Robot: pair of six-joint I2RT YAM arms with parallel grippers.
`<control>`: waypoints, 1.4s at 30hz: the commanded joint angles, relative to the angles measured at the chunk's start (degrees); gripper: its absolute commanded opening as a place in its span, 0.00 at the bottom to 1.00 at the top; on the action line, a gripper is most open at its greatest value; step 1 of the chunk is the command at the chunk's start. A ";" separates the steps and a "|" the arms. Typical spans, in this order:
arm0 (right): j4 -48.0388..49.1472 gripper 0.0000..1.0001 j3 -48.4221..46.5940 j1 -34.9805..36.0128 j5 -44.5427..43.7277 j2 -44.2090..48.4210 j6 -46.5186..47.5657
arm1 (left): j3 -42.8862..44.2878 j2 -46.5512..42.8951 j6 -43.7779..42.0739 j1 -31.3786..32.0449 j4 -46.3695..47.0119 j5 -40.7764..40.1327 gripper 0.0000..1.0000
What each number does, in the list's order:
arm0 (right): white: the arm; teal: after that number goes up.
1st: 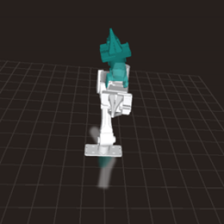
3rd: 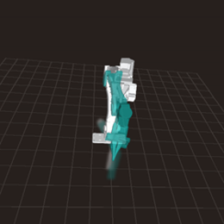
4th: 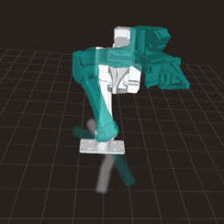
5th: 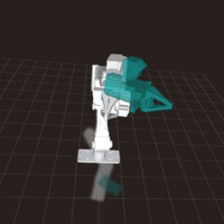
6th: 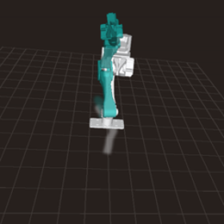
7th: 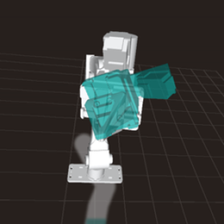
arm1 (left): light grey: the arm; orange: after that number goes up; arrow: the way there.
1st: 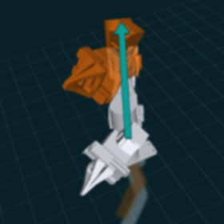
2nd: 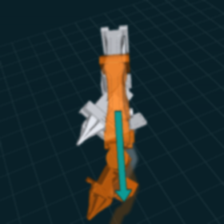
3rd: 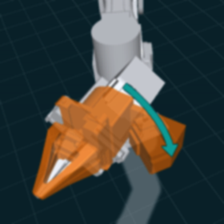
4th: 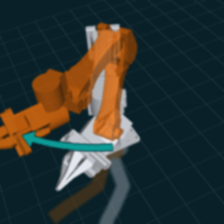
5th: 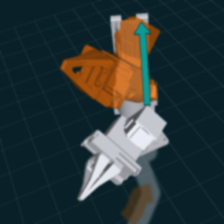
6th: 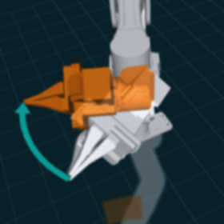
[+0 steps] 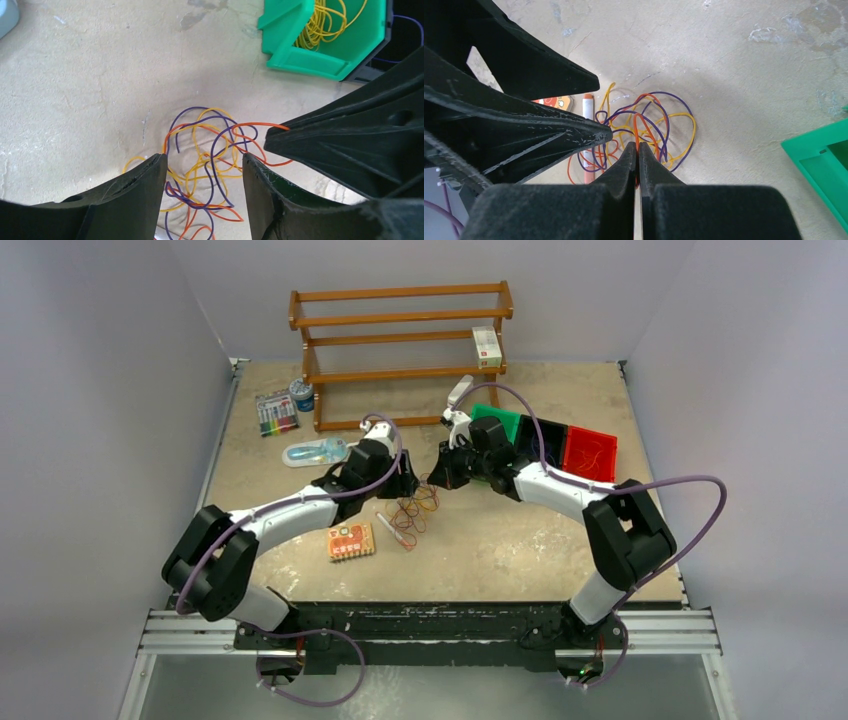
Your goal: Untangle the cables
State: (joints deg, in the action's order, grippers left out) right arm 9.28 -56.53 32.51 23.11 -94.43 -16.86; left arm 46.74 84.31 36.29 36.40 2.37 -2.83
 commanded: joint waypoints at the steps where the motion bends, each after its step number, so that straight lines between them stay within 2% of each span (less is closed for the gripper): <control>1: 0.93 0.00 -0.80 0.21 -0.14 1.10 0.42 | -0.91 0.92 -0.10 -0.02 3.89 0.03 0.54; 5: 0.67 0.00 -1.14 0.20 -0.28 1.05 0.42 | -0.95 3.59 0.77 0.01 6.64 3.30 0.48; 9: 0.57 0.00 -1.42 0.22 -0.72 1.46 0.36 | -0.70 5.28 0.76 0.00 8.07 3.94 0.38; 16: -1.77 0.00 -1.83 0.22 -4.91 5.50 1.35 | 0.77 5.04 0.53 -0.02 5.25 -1.99 0.03; 17: -2.12 0.00 -1.76 0.25 -5.60 6.72 1.21 | 1.07 4.57 0.27 -0.02 4.33 -3.47 0.00; 22: -3.25 0.00 -1.74 0.12 -16.57 13.18 1.33 | 1.92 2.22 -0.24 -0.49 -0.29 -12.00 0.00; 26: -3.50 0.00 -2.14 0.12 -22.99 19.09 2.17 | 2.18 2.40 -0.16 -0.64 -2.34 -15.75 0.00; 33: -3.07 0.00 -5.88 0.15 -23.98 28.68 5.93 | 0.39 5.53 1.88 -0.63 -0.60 -15.13 0.00; 42: -5.67 0.00 -17.58 0.14 -30.01 33.49 14.11 | 0.09 9.72 2.86 -0.64 0.59 -15.45 0.00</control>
State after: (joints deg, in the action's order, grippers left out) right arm 2.90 -67.90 32.58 -2.44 -62.89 -8.10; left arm 46.63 92.97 38.00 36.01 0.62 -16.80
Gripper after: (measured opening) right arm 0.008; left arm 0.010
